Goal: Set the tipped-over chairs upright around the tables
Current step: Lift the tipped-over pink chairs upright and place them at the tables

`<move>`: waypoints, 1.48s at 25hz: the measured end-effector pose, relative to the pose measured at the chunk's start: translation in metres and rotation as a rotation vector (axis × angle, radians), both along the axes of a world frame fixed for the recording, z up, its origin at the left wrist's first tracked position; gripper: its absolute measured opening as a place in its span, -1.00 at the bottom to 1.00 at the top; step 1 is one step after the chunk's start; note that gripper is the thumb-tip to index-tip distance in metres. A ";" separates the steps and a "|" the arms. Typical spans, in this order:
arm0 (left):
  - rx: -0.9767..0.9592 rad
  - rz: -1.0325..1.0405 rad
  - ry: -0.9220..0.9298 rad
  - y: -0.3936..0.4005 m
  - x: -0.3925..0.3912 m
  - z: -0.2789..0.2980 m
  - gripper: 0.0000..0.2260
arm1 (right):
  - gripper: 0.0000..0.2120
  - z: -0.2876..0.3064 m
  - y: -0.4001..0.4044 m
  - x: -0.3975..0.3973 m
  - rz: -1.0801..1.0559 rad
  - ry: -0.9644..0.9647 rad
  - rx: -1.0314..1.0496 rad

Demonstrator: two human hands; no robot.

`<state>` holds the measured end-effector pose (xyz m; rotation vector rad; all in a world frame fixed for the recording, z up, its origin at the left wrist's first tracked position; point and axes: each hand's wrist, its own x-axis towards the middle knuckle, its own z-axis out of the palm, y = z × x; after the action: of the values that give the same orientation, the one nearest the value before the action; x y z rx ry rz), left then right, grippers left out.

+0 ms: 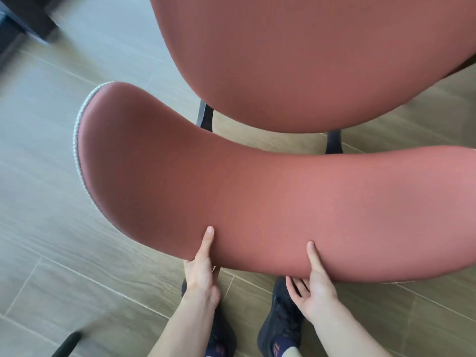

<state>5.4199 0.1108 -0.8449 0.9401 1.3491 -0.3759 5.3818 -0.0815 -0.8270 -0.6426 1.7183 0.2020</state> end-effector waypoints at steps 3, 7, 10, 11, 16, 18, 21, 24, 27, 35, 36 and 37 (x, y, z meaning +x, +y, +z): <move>0.026 -0.029 0.016 -0.016 0.000 0.083 -0.25 | -0.17 0.084 -0.023 0.005 0.069 0.063 -0.007; 0.076 -0.128 0.099 -0.029 0.007 0.176 -0.32 | -0.25 0.186 -0.048 0.023 0.177 0.100 -0.092; 0.147 -0.221 0.130 -0.036 0.020 0.248 -0.40 | -0.26 0.260 -0.062 0.040 0.218 0.086 -0.167; 0.173 -0.249 0.128 -0.038 0.026 0.270 -0.39 | -0.25 0.280 -0.065 0.046 0.228 0.077 -0.183; 0.255 -0.356 0.025 -0.041 0.063 0.346 -0.46 | -0.22 0.359 -0.076 0.075 0.248 -0.002 -0.317; 0.276 -0.378 0.014 -0.036 0.073 0.367 -0.47 | -0.25 0.380 -0.076 0.084 0.305 -0.014 -0.318; 0.300 -0.417 0.005 -0.039 0.094 0.393 -0.42 | -0.18 0.421 -0.084 0.111 0.428 0.014 -0.259; 0.375 -0.485 0.037 -0.043 0.116 0.412 -0.37 | 0.22 0.447 -0.088 0.141 0.896 0.214 -0.592; 0.810 -0.715 0.027 -0.051 0.143 0.429 -0.10 | 0.16 0.446 -0.093 0.162 1.553 0.189 -1.135; 1.384 -1.669 -0.898 -0.072 0.235 0.461 -0.42 | -0.54 0.450 -0.122 0.226 1.961 -0.149 -1.233; 1.310 -1.835 -0.867 -0.075 0.249 0.465 -0.45 | -0.49 0.455 -0.128 0.236 1.979 -0.194 -1.206; 1.281 -1.937 -0.814 -0.078 0.261 0.469 -0.36 | -0.45 0.459 -0.135 0.245 2.012 -0.226 -1.177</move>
<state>5.6806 0.0329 -0.3758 2.8716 -0.7026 -0.3775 5.6268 -0.2163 -0.3679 -2.8993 0.1652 0.4228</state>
